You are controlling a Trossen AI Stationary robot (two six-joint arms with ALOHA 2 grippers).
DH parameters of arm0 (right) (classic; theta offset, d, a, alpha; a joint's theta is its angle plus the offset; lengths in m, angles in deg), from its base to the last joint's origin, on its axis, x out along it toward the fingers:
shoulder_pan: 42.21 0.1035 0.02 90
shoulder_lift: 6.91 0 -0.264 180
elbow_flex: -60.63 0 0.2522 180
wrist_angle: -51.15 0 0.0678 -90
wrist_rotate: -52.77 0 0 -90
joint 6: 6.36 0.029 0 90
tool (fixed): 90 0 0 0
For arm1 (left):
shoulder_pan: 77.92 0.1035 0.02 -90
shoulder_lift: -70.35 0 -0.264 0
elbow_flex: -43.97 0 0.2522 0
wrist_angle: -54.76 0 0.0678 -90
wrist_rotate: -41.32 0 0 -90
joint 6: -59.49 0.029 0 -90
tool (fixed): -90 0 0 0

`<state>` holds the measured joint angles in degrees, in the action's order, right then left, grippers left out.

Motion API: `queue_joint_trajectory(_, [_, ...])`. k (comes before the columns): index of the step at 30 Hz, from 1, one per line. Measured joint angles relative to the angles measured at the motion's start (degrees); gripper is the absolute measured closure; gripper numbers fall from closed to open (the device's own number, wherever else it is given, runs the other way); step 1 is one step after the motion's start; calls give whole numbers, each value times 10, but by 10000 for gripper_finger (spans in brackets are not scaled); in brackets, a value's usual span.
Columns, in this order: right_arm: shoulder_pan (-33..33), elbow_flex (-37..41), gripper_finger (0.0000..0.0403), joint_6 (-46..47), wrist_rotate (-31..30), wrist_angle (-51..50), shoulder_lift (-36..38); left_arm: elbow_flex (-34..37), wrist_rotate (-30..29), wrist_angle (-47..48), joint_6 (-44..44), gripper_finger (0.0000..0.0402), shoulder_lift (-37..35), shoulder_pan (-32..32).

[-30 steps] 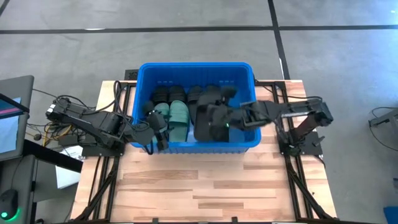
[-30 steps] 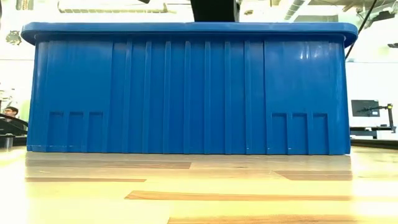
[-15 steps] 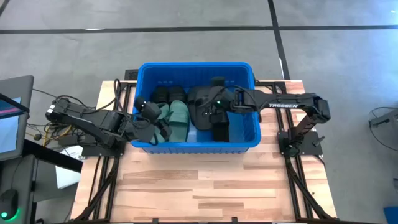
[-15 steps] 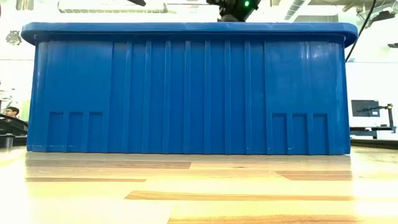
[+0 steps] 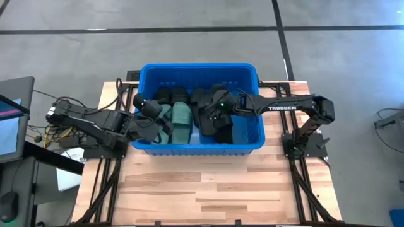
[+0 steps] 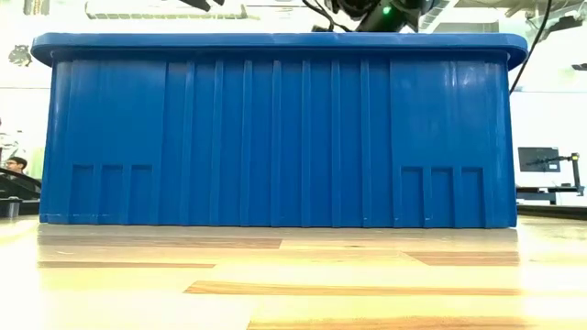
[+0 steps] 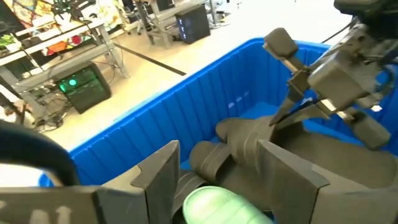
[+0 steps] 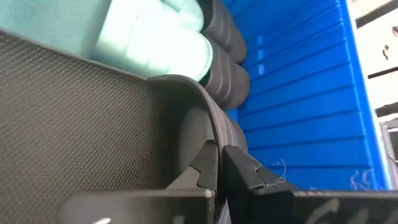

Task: Pick and place slides into bin
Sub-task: Put the black slide into the blue bin

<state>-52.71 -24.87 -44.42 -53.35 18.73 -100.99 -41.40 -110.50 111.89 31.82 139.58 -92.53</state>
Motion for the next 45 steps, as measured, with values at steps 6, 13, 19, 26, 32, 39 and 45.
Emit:
queue_joint_trajectory(6, [4,28,403,0,27,48,0,0,25,12,20,203,0,22])
queue_joint_trajectory(13, [3,39,403,13,37,76,-11,0,45,14,43,203,0,40])
queue_joint_trajectory(19, [16,39,403,16,43,88,-54,0,48,14,57,203,0,47])
queue_joint_trajectory(26, [34,37,403,16,39,95,-92,0,61,32,54,203,-10,51])
queue_joint_trajectory(32, [33,37,403,35,23,115,-94,-1,64,34,46,203,-22,51])
queue_joint_trajectory(39, [22,36,400,35,46,105,-94,0,65,35,46,203,-27,51])
queue_joint_trajectory(45, [22,36,367,43,60,99,-94,0,65,35,44,203,-29,51])
